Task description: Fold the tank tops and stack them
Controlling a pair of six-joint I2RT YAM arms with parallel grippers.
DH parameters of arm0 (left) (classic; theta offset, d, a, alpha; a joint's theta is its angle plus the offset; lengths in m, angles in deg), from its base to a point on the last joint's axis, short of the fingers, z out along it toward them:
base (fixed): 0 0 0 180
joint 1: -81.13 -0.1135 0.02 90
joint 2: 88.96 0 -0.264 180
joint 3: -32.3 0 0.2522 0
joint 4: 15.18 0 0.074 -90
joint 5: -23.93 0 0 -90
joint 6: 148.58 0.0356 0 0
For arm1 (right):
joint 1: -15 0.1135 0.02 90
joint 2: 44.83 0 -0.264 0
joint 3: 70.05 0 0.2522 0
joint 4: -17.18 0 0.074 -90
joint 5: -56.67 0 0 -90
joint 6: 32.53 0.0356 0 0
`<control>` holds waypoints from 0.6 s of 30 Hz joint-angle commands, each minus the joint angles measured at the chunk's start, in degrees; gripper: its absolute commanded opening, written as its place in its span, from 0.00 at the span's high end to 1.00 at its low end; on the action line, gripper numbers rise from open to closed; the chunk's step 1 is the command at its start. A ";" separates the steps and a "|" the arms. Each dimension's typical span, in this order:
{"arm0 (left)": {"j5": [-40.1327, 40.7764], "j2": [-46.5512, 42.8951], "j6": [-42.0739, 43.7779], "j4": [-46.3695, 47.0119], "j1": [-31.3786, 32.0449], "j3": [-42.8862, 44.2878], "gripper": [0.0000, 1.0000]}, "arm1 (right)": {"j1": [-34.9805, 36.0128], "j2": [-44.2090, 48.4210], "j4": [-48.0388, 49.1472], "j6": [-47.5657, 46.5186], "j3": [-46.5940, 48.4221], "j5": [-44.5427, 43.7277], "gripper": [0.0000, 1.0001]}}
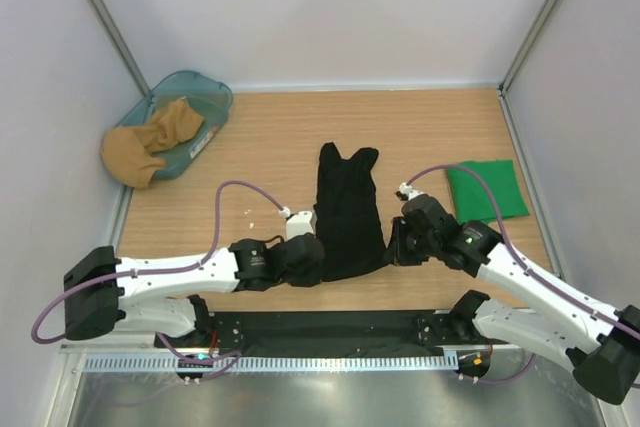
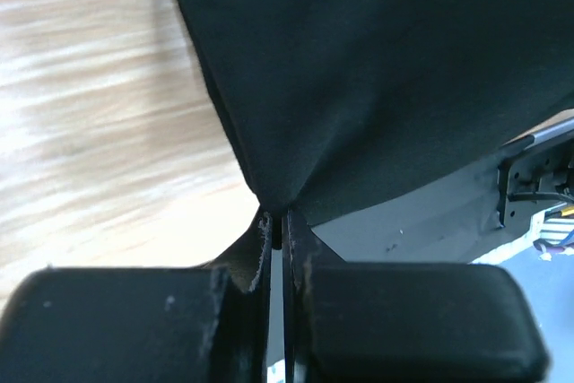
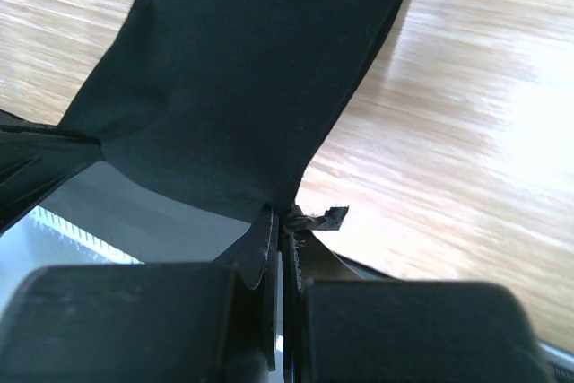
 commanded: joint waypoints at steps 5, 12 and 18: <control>6.11 -1.88 -2.90 -5.97 2.93 5.19 1.00 | 0.17 5.30 -7.00 2.12 4.95 -5.85 0.99; 6.90 -3.20 2.54 -8.33 -1.01 12.30 1.00 | 0.08 -1.72 -9.20 -0.69 15.59 -14.13 0.99; 3.75 -0.65 6.77 -9.40 -7.08 18.11 1.00 | -2.64 -9.98 -7.18 -3.59 23.24 -14.50 0.99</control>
